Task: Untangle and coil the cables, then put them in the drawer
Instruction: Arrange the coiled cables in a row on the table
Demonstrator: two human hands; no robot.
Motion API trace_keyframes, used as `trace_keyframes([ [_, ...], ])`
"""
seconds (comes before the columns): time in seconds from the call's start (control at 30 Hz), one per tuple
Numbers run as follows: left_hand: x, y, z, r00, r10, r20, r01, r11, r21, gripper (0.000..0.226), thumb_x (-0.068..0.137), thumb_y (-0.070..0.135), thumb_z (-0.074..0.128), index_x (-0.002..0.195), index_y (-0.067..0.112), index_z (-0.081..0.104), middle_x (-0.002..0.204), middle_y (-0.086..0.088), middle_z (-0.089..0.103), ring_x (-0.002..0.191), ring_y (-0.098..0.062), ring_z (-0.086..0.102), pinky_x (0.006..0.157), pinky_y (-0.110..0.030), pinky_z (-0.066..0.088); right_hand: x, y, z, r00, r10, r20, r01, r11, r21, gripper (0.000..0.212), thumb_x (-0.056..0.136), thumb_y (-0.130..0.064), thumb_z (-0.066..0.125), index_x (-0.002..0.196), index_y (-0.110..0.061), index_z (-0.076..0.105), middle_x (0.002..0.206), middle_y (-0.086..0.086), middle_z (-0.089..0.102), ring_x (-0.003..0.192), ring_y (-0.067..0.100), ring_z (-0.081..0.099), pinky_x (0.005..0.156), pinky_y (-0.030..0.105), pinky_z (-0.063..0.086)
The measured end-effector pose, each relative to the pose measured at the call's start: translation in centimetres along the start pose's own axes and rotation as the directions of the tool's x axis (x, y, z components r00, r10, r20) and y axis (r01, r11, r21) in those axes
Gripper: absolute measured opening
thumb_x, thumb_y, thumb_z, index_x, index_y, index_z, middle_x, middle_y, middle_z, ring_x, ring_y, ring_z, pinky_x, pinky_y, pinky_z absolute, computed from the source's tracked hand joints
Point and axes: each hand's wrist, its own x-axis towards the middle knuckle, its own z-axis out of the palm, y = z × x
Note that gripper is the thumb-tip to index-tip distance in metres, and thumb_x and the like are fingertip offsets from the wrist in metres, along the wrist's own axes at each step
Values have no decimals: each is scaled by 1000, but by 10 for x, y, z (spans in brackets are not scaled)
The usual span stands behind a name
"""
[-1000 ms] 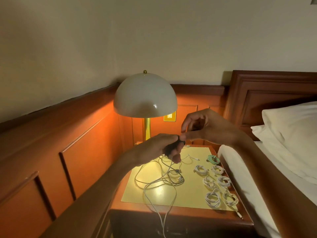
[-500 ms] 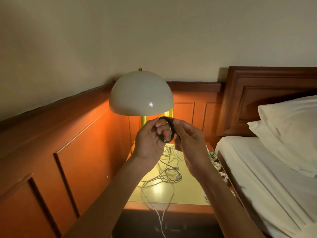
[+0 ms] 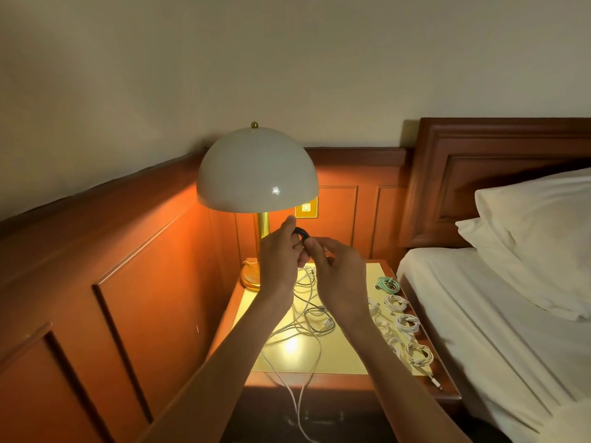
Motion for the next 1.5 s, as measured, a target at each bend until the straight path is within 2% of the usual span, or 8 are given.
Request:
trace_keyframes([
  [0.23,5,-6,-3,978,192,86,-206,956,206,61,103,42,39,46,28,54,49,3,48,54,-14,49,62,-33,42,15,2,-6,991,-133,35,134,990,-49,24,102,-21,54,93,-15,76,71,-19,63,64,-3,58,57,8,36],
  [0.43,10,18,-26,858,-109,502,73,993,90,38,100,31,42,67,15,54,74,-3,58,81,-20,55,82,-34,43,28,0,-37,971,-128,200,149,985,-92,23,101,-19,57,96,-12,78,53,-28,55,57,-8,55,54,7,36],
  [0.53,12,21,-39,842,-171,511,-78,900,428,40,102,39,37,69,23,52,91,7,63,95,-13,53,88,-36,34,32,3,-47,959,-171,227,211,963,-165,22,100,-23,59,98,-12,78,71,-20,62,66,-10,57,58,6,35],
  [0.7,13,28,-27,853,-253,456,-88,792,604,54,98,59,32,73,20,60,66,11,59,64,-9,47,72,-30,34,36,9,-50,926,-272,262,342,899,-275,19,98,-22,60,99,-16,78,78,-10,65,64,-6,53,62,4,32],
  [1.0,22,-4,-20,810,262,524,-577,512,637,36,106,35,29,85,20,55,66,14,53,61,4,55,57,-14,35,41,12,-57,935,-217,279,282,934,-219,21,98,-27,60,102,-14,77,88,-11,70,72,-13,57,64,5,36],
  [1.13,15,-17,-5,905,309,294,-423,735,530,39,106,37,29,96,17,61,82,14,64,73,9,64,66,-10,48,25,14,-50,964,-127,232,166,974,-155,30,103,-30,50,95,-14,75,77,-13,68,72,-4,62,60,10,38],
  [1.27,17,-29,-3,923,232,306,-367,770,522,45,104,42,29,98,13,64,88,1,68,74,-10,63,66,-26,47,20,19,-48,965,-193,178,232,945,-233,29,104,-23,49,91,-10,71,72,-6,66,60,1,59,56,9,39],
  [1.5,26,-21,-18,766,151,625,-627,393,673,37,105,42,28,92,19,54,78,-2,53,73,-18,53,65,-33,40,28,45,-60,920,-169,354,303,878,-371,28,105,-26,47,94,-12,70,76,-1,68,62,11,59,59,26,46],
])
